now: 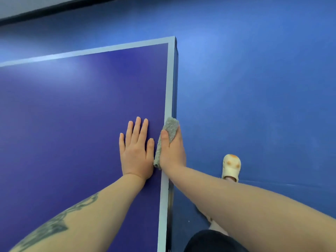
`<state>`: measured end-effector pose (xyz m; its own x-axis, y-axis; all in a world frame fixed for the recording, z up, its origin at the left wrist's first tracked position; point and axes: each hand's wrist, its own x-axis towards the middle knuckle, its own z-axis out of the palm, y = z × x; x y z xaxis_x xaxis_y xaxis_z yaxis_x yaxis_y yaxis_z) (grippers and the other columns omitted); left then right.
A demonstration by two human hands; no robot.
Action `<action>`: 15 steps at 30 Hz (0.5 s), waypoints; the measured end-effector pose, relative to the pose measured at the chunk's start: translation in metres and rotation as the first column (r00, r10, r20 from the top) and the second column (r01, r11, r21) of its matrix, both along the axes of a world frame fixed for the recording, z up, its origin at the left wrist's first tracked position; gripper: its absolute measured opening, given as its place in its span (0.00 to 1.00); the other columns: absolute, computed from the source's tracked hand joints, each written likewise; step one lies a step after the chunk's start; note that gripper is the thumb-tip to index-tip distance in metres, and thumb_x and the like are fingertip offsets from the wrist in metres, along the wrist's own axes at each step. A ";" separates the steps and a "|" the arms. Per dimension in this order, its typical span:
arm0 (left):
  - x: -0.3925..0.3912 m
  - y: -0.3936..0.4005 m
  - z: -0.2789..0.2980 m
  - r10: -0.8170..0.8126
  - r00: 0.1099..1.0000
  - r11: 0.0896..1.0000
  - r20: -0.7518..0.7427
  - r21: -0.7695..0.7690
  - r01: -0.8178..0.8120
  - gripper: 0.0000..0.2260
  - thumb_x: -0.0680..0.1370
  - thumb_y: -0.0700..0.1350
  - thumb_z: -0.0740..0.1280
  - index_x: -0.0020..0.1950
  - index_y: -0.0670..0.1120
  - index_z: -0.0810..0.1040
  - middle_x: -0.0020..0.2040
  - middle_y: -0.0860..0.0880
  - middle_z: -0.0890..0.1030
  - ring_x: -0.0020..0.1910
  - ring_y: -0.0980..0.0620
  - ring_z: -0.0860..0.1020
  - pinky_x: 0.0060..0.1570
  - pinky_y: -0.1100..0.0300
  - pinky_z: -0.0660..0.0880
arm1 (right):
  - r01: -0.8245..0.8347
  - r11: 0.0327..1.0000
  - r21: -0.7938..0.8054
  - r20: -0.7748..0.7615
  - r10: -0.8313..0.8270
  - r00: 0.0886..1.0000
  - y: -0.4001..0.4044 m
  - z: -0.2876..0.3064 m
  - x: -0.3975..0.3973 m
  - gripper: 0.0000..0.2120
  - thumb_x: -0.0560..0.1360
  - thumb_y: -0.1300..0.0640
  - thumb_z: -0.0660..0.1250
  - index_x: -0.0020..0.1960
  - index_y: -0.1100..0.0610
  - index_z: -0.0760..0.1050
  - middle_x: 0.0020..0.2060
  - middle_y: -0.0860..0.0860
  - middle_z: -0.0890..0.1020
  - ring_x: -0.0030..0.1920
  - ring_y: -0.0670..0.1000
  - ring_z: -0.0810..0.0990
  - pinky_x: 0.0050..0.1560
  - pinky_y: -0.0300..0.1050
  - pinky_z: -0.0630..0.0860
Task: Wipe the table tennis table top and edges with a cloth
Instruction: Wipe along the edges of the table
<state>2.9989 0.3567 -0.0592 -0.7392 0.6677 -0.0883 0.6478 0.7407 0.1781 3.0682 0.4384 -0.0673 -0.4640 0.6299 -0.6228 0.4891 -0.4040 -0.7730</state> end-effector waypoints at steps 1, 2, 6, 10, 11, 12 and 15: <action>0.000 0.000 0.000 0.002 1.000 1.000 0.003 -0.006 -0.002 0.25 0.81 0.53 0.48 0.79 0.53 0.56 0.79 0.54 0.54 0.79 0.54 0.49 0.77 0.47 0.48 | 0.004 1.000 0.006 -0.009 -0.004 1.000 0.012 -0.002 -0.008 0.30 0.82 0.38 0.52 0.80 0.45 0.50 0.76 0.44 0.64 0.72 0.50 0.68 0.69 0.53 0.69; 0.001 -0.001 0.001 0.002 1.000 1.000 0.006 -0.010 -0.002 0.25 0.81 0.53 0.48 0.79 0.53 0.56 0.79 0.54 0.54 0.79 0.54 0.49 0.77 0.47 0.48 | -0.003 1.000 -0.001 -0.006 0.003 1.000 0.016 -0.004 -0.010 0.30 0.82 0.38 0.52 0.80 0.45 0.50 0.76 0.44 0.64 0.72 0.51 0.69 0.68 0.54 0.70; 0.002 -0.001 0.004 0.004 1.000 1.000 0.002 -0.008 -0.004 0.25 0.81 0.53 0.49 0.79 0.53 0.57 0.79 0.54 0.55 0.79 0.54 0.49 0.77 0.48 0.48 | -0.091 0.993 -0.076 0.033 0.094 0.995 -0.021 0.004 0.024 0.32 0.81 0.37 0.52 0.80 0.44 0.46 0.78 0.43 0.60 0.73 0.48 0.67 0.69 0.53 0.70; 0.001 0.004 0.006 0.012 1.000 1.000 0.001 -0.010 -0.012 0.25 0.81 0.52 0.49 0.79 0.53 0.56 0.79 0.55 0.54 0.79 0.55 0.49 0.77 0.51 0.46 | -0.086 0.994 -0.065 0.035 0.088 0.996 -0.017 -0.003 0.021 0.31 0.81 0.39 0.54 0.80 0.46 0.48 0.77 0.44 0.62 0.73 0.49 0.67 0.69 0.54 0.69; 0.001 0.003 0.006 0.012 1.000 1.000 0.005 -0.010 -0.012 0.25 0.82 0.52 0.50 0.79 0.53 0.57 0.79 0.55 0.55 0.79 0.55 0.49 0.77 0.51 0.46 | -0.076 0.996 -0.052 0.028 0.078 0.997 -0.004 -0.005 0.009 0.32 0.81 0.39 0.54 0.80 0.46 0.48 0.77 0.44 0.62 0.73 0.50 0.67 0.70 0.54 0.68; 0.002 0.002 0.006 0.011 1.000 1.000 0.010 -0.010 -0.011 0.24 0.82 0.52 0.50 0.79 0.53 0.57 0.79 0.55 0.55 0.79 0.55 0.49 0.77 0.51 0.46 | -0.069 0.997 -0.044 0.019 0.070 0.997 0.011 -0.005 -0.005 0.32 0.81 0.38 0.53 0.80 0.46 0.48 0.77 0.45 0.61 0.74 0.50 0.67 0.70 0.55 0.68; 0.005 0.000 0.008 0.024 1.000 1.000 0.017 -0.007 -0.024 0.24 0.82 0.52 0.50 0.79 0.53 0.57 0.79 0.55 0.55 0.79 0.55 0.49 0.77 0.50 0.47 | -0.065 0.998 -0.023 -0.004 0.065 0.998 0.053 -0.004 -0.038 0.32 0.81 0.37 0.52 0.81 0.46 0.46 0.78 0.45 0.61 0.73 0.52 0.67 0.70 0.55 0.67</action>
<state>3.0039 0.3570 -0.0513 -0.7534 0.6490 -0.1055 0.6265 0.7573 0.1843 3.0302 0.4917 -0.0712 -0.5060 0.5835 -0.6352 0.5124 -0.3891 -0.7655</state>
